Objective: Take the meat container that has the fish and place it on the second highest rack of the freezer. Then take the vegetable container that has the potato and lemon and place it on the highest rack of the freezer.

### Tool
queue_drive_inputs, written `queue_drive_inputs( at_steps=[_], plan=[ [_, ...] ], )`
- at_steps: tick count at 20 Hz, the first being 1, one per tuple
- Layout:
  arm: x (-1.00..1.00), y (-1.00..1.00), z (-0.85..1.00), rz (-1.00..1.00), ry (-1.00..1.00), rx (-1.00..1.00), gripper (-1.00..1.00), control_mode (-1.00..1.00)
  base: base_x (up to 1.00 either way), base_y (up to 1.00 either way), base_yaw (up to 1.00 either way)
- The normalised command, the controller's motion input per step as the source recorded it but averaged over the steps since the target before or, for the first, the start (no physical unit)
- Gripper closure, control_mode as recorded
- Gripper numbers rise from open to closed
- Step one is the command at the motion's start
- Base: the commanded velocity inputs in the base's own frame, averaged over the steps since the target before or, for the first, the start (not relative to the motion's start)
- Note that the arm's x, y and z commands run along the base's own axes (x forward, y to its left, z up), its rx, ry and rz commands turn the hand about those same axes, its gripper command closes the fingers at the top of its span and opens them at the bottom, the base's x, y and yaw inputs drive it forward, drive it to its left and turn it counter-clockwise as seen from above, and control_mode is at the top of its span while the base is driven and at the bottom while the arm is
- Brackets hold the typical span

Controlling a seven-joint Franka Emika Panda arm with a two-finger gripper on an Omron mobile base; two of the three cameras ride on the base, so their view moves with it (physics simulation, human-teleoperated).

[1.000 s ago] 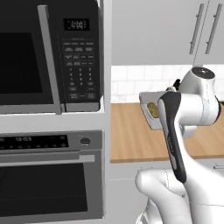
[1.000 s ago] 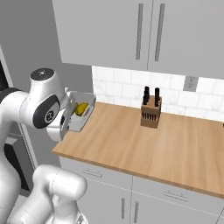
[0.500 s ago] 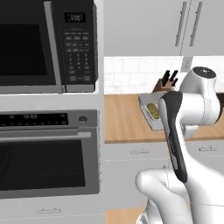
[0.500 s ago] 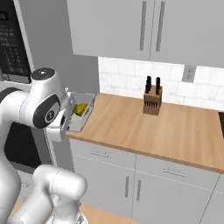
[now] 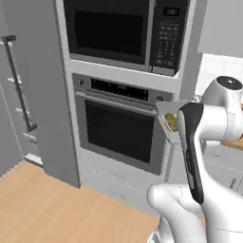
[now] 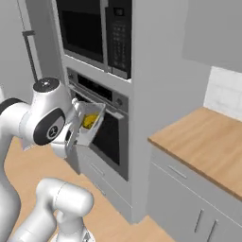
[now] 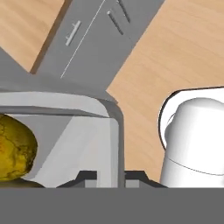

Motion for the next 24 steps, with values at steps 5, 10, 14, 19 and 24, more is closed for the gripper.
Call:
queue_drive_inputs(
  at_steps=[5,10,14,19,24],
  plan=[
    [0.00,0.00,0.00,0.00,0.00,0.00,1.00,1.00,-0.06,0.00,0.99],
    [0.00,0.00,0.00,0.00,0.00,0.00,1.00,1.00,0.42,0.26,0.46],
    [0.00,0.00,0.00,0.00,0.00,0.00,1.00,1.00,0.81,0.62,0.08],
    [0.00,0.00,0.00,0.00,0.00,0.00,1.00,1.00,0.83,0.54,0.01],
    [0.00,0.00,0.00,0.00,0.00,0.00,1.00,1.00,0.74,0.50,0.00]
  ],
)
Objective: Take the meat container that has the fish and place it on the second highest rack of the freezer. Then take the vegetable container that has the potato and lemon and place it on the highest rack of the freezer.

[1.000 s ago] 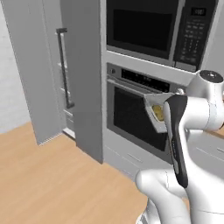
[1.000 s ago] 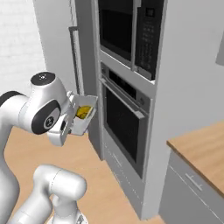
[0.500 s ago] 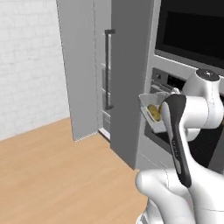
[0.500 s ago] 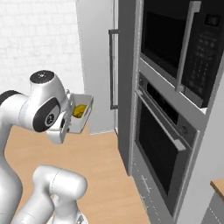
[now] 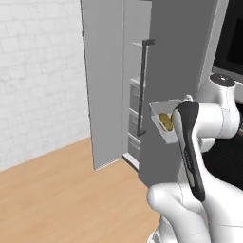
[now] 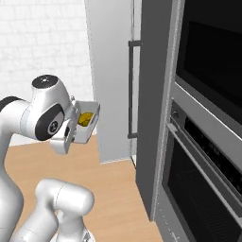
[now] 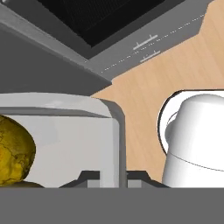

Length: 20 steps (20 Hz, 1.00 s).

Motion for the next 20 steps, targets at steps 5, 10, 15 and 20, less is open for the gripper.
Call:
queue_drive_inputs(
  at_steps=[5,10,15,20],
  plan=[
    [0.00,0.00,0.00,0.00,0.00,0.00,1.00,1.00,0.66,0.49,-0.02],
    [0.00,0.00,0.00,0.00,0.00,0.00,1.00,1.00,0.39,0.45,-0.19],
    [0.00,0.00,0.00,0.00,0.00,0.00,1.00,1.00,0.30,0.38,-0.29],
    [0.00,0.00,0.00,0.00,0.00,0.00,1.00,1.00,0.25,0.45,-0.28]
  ],
)
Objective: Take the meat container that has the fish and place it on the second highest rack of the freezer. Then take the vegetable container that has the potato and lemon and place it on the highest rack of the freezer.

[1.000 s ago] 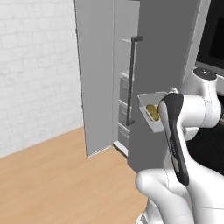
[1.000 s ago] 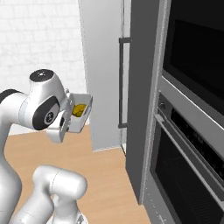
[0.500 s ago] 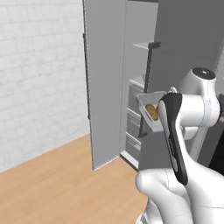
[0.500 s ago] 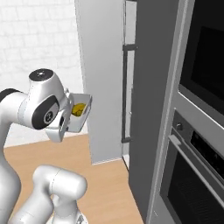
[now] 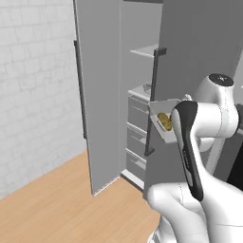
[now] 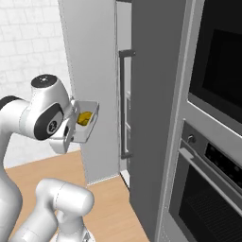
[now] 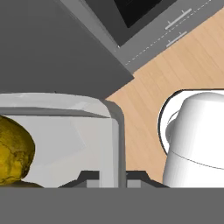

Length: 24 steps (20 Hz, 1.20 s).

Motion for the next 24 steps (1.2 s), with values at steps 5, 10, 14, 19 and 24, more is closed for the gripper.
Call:
queue_drive_inputs(
  at_steps=[5,10,14,19,24],
  plan=[
    [0.00,0.00,0.00,0.00,0.00,0.00,1.00,1.00,0.44,0.76,-0.21],
    [0.00,0.00,0.00,0.00,0.00,0.00,1.00,1.00,0.42,0.72,-0.19],
    [0.00,0.00,0.00,0.00,0.00,0.00,1.00,1.00,0.41,0.50,-0.24],
    [0.00,0.00,0.00,0.00,0.00,0.00,1.00,1.00,0.39,0.44,-0.31],
    [0.00,0.00,0.00,0.00,0.00,0.00,1.00,1.00,0.50,0.49,-0.36]
  ],
)
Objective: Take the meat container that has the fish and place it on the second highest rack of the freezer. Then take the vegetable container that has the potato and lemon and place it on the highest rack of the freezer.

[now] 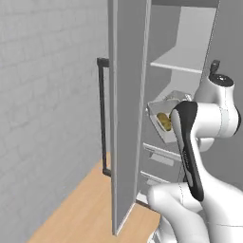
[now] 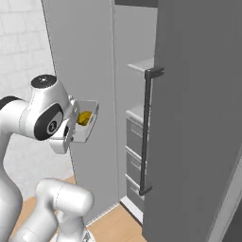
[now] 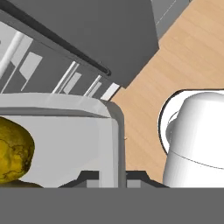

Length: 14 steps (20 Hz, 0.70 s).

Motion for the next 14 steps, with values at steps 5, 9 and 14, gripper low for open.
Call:
queue_drive_inputs(
  at_steps=[5,9,14],
  plan=[
    [0.00,0.00,0.00,0.00,0.00,0.00,1.00,1.00,0.62,0.46,-0.41],
    [0.00,0.00,0.00,0.00,0.00,0.00,1.00,1.00,0.59,0.46,-0.41],
    [0.00,0.00,0.00,0.00,0.00,0.00,1.00,1.00,0.51,0.13,-0.28]
  ],
)
